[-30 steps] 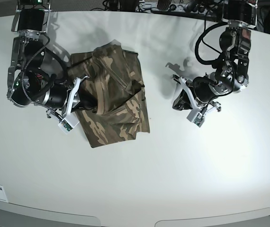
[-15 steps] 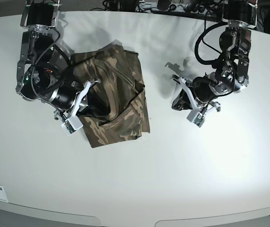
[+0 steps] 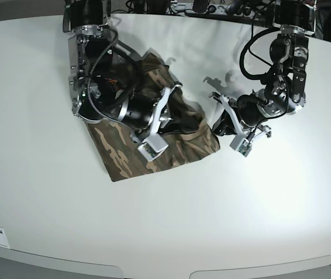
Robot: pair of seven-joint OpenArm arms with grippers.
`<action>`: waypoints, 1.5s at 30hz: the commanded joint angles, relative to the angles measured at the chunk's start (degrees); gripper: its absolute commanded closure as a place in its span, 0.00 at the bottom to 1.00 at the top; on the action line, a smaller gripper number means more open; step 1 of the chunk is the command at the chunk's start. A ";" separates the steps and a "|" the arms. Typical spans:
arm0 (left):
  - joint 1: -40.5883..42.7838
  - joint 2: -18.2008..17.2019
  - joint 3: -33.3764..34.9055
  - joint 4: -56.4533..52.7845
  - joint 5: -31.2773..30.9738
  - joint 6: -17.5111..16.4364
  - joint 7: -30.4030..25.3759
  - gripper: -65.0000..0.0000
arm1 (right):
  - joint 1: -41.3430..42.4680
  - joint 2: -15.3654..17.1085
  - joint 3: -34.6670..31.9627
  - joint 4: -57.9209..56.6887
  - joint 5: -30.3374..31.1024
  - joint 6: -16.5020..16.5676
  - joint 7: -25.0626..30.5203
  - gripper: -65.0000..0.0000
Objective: Fold the T-shirt properly
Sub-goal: 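Grasp opposite sides of the folded shirt with both grippers, then rotate and square the folded shirt with both grippers, collar toward the left gripper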
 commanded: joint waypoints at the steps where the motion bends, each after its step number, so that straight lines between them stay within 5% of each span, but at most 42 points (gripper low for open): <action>1: -1.14 -0.76 -0.81 0.92 -0.72 -0.59 -1.36 1.00 | 1.97 -0.22 -1.25 1.18 1.09 0.32 0.79 1.00; 5: -1.11 -1.27 -3.37 0.92 -1.07 -1.44 -0.68 1.00 | 4.61 -0.22 -3.80 3.76 -0.44 0.32 -2.62 1.00; 11: -1.16 -3.82 -8.31 0.92 -6.45 -4.33 0.63 1.00 | 4.79 -0.17 -2.67 7.54 -10.82 0.32 -2.03 1.00; 15: -1.18 -6.71 -9.55 0.92 -16.70 -12.35 1.92 1.00 | 4.79 0.90 0.13 7.52 -17.29 0.32 2.34 1.00; 17: -1.27 -7.06 -9.51 0.92 -24.02 -17.84 4.98 1.00 | 4.76 2.62 1.62 7.52 -19.06 -2.51 4.15 1.00; 21: -1.27 -6.99 -8.96 0.94 -38.32 -18.72 13.44 1.00 | 4.76 6.38 3.48 7.37 -22.47 -6.69 5.90 1.00; 24: -1.27 -5.60 -6.38 1.20 -42.93 -18.72 15.98 1.00 | 4.85 9.66 3.63 6.54 -22.88 -6.80 9.07 1.00; 31: -1.25 -0.72 7.02 2.29 -38.56 -18.72 16.24 1.00 | 9.90 15.74 3.61 -2.62 -24.30 0.13 17.18 1.00; 38: -0.79 3.52 18.47 2.27 -26.29 -18.72 13.38 1.00 | 19.45 18.08 3.50 -16.35 -23.61 0.32 20.31 1.00; 45: -0.63 3.69 23.34 2.19 -13.49 -18.72 11.39 1.00 | 27.45 18.97 0.85 -32.04 -21.33 0.32 20.41 1.00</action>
